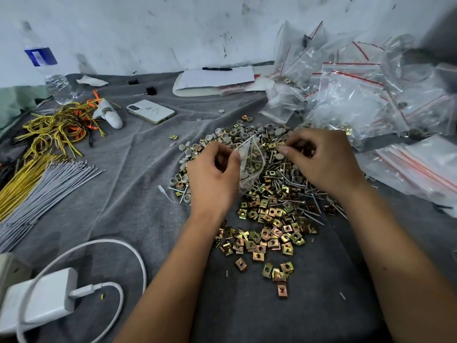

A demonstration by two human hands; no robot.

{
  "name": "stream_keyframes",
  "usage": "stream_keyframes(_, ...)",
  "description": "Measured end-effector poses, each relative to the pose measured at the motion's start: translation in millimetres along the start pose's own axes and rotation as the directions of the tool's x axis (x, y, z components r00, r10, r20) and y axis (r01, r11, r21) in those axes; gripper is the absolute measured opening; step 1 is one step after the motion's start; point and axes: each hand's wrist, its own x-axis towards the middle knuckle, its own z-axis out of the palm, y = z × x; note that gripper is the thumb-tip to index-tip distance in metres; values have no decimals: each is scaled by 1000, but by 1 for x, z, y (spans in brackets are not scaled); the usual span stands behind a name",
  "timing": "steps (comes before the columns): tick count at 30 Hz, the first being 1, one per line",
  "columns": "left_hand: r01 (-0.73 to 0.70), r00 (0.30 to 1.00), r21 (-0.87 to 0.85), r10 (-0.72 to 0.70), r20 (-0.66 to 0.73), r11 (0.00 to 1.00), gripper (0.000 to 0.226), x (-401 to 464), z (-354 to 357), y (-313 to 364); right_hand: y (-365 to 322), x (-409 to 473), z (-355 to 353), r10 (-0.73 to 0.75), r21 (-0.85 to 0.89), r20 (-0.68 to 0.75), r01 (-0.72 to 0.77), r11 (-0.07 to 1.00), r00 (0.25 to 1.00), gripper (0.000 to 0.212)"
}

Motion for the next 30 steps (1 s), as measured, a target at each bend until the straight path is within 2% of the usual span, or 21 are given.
stream_keyframes(3, 2, 1000, -4, -2, 4, 1000, 17, 0, 0, 1, 9, -1, -5, 49, -107, 158, -32, 994, 986, 15)
stream_keyframes(7, -1, 1000, -5, 1, -1, 1000, 17, 0, 0, 1, 13, 1, -12, 72, -125, 130, -55, 991, 989, 12)
stream_keyframes(9, -4, 1000, -5, 4, 1, 1000, 16, 0, 1, 1, 14, 3, -8, 54, -203, 137, -25, 979, 989, 22)
stream_keyframes(12, 3, 1000, -1, -3, 4, 1000, 18, -1, 1, 1, 10, 3, 4, 72, -301, 220, -3, 954, 973, 36)
stream_keyframes(21, 5, 1000, 0, -5, 9, 1000, 20, -2, 1, 3, 6, 1, 10, 31, -276, 199, 26, 961, 980, 15)
stream_keyframes(24, 5, 1000, 5, -5, 5, 1000, 19, -1, 1, 2, -1, 2, 8, -40, -194, 100, 59, 979, 994, 12)
stream_keyframes(27, -3, 1000, 13, 3, 0, 1000, 21, -2, 1, 4, -12, 0, 6, -40, 61, -34, 42, 997, 999, 11)
stream_keyframes(30, -14, 1000, 25, 14, 1, 1000, 18, -2, 2, 4, -25, -4, 13, -51, 256, -45, 60, 965, 998, 17)
